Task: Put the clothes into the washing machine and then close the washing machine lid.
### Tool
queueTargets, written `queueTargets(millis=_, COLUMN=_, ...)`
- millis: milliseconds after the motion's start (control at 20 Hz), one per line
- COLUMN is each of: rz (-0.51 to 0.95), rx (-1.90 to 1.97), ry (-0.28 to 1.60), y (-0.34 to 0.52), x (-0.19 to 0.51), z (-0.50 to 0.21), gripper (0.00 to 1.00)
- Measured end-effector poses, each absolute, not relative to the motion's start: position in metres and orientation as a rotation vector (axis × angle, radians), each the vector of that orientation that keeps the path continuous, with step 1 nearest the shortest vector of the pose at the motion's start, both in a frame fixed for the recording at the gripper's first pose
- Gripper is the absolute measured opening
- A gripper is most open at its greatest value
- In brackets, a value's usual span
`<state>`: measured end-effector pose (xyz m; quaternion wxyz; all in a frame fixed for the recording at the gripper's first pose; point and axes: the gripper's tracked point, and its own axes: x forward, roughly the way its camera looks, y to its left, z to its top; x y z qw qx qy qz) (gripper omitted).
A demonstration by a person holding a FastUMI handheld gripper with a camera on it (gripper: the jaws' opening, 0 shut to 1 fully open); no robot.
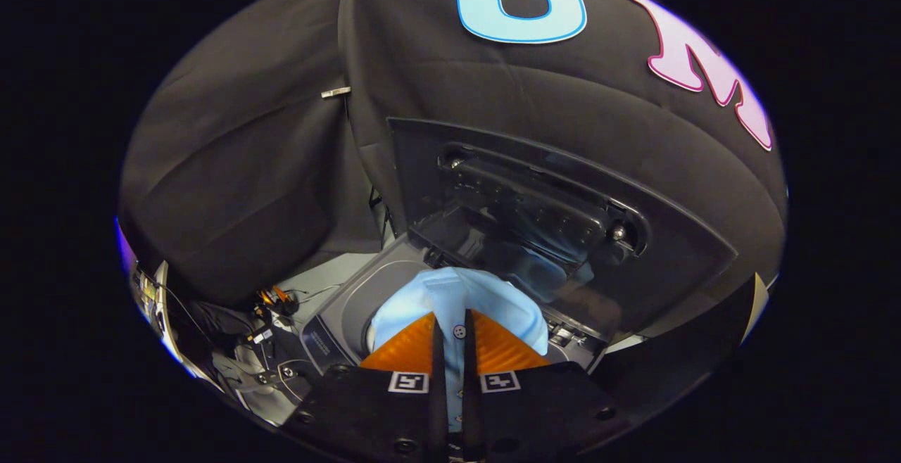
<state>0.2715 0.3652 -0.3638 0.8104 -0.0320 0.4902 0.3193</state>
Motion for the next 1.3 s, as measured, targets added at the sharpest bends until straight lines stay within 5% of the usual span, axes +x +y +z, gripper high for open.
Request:
queueTargets(millis=250, rz=0.725, rx=-0.081, ry=0.978, y=0.372, x=0.273, z=-0.353, gripper=0.98)
queueTargets(millis=700, rz=0.769, rx=-0.049, ry=0.921, y=0.382, x=0.275, z=-0.34, gripper=1.0)
queueTargets(millis=1050, rz=0.866, rx=-0.002, ry=0.696, y=0.401, x=0.281, z=-0.283, gripper=0.99)
queueTargets(millis=1300, rz=0.754, rx=0.067, ry=0.509, y=0.389, x=0.325, z=-0.253, gripper=0.99)
